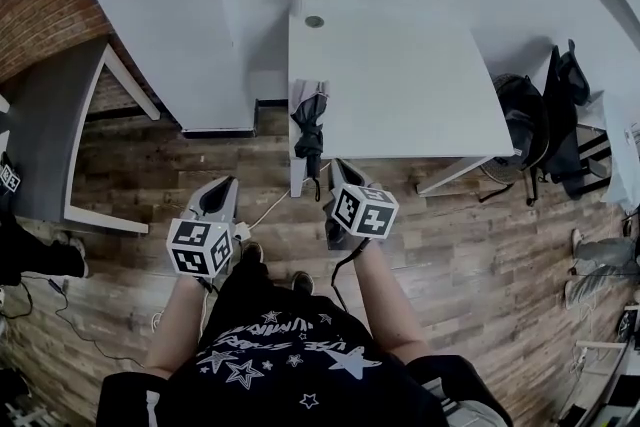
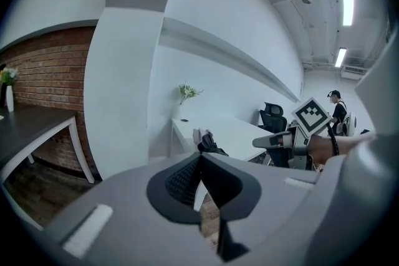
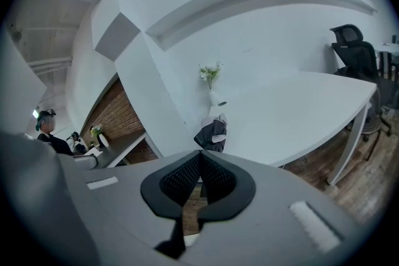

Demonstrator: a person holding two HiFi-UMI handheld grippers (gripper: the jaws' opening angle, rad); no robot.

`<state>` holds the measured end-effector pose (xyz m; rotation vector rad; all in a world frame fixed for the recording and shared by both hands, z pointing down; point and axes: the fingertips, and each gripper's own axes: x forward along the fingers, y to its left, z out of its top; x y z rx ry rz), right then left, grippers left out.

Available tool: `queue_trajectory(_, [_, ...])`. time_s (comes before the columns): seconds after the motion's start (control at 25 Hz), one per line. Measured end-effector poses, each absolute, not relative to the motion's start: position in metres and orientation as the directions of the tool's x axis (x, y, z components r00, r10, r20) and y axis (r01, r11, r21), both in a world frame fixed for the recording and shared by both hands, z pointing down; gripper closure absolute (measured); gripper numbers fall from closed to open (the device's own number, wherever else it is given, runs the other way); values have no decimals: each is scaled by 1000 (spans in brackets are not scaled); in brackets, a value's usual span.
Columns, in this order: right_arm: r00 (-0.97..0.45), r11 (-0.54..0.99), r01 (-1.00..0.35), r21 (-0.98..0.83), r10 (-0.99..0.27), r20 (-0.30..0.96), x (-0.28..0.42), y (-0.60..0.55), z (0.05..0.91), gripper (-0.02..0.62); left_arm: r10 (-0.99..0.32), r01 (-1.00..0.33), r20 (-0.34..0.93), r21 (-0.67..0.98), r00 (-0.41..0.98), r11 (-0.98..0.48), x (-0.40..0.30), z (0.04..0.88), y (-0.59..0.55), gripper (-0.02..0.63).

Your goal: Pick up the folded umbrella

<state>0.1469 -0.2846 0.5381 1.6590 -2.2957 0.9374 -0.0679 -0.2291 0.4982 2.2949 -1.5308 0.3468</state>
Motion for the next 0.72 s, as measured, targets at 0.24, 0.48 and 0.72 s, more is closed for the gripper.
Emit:
queue_trajectory(0.24, [-323, 142, -925, -352, -779, 537, 123, -312, 549, 552, -810, -905, 403, 185, 426, -384, -94, 503, -259, 603])
queue_trajectory(0.48, [-276, 99, -947, -307, -741, 612, 111, -338, 570, 449, -781, -883, 413, 210, 469, -419, -110, 512, -295, 603])
queue_trajectory(0.72, [-217, 63, -969, -239, -684, 696, 106, -364, 598, 329, -755, -868, 428, 240, 497, -435, -122, 527, -324, 603])
